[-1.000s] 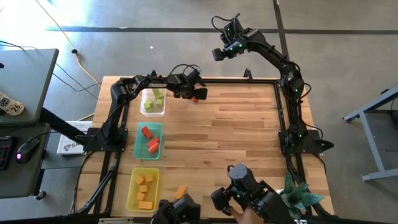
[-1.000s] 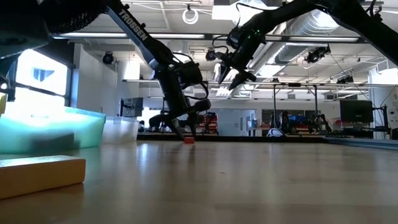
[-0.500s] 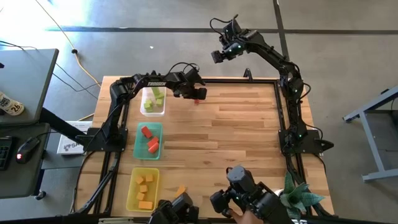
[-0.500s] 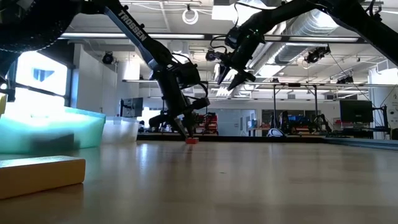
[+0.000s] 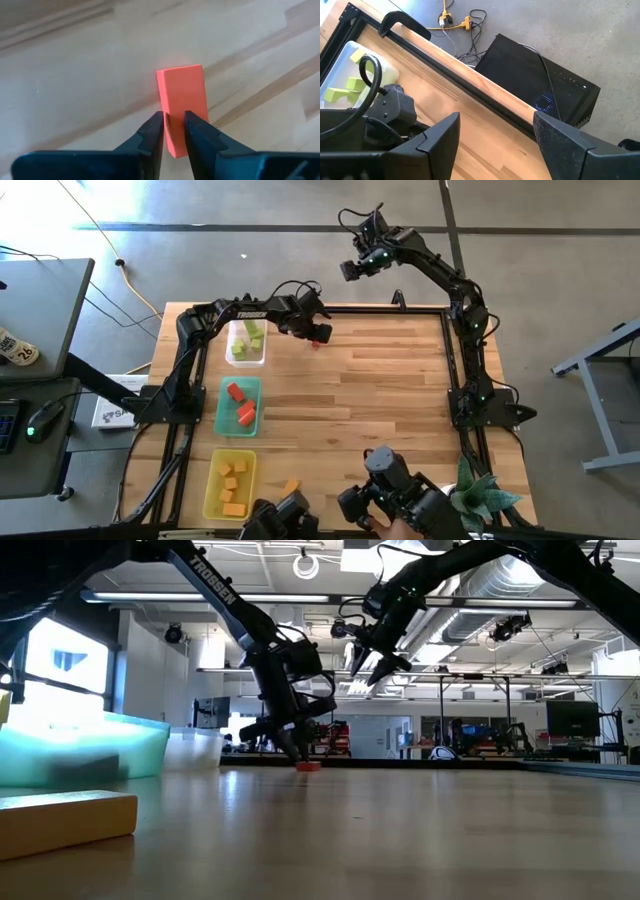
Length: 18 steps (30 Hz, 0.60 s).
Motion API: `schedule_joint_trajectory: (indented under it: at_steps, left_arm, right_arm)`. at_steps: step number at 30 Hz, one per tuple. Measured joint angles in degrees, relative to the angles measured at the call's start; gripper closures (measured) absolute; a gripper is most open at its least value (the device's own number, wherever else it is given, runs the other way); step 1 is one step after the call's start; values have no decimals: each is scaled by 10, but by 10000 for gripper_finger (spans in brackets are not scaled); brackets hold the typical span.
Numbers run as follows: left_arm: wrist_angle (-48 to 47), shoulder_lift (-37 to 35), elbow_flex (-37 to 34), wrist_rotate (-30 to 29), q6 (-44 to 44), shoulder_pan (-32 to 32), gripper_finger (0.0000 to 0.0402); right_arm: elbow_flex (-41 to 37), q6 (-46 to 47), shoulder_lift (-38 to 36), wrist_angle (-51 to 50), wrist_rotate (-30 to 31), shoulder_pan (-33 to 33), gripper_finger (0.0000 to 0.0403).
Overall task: Sort & place blocks by color
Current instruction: Put the orange rectangular block into the green bin
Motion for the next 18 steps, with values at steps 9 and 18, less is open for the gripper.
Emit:
schedule_joint_trajectory:
  at_steps: [9, 18]
  left_arm:
    - [-93, -11, -1, 18, 0, -2, 338]
    - [-185, -44, -5, -77, 5, -29, 350]
  right_arm:
    - [0, 1, 0, 0, 0, 2, 164]
    - [0, -9, 0, 0, 2, 11, 164]
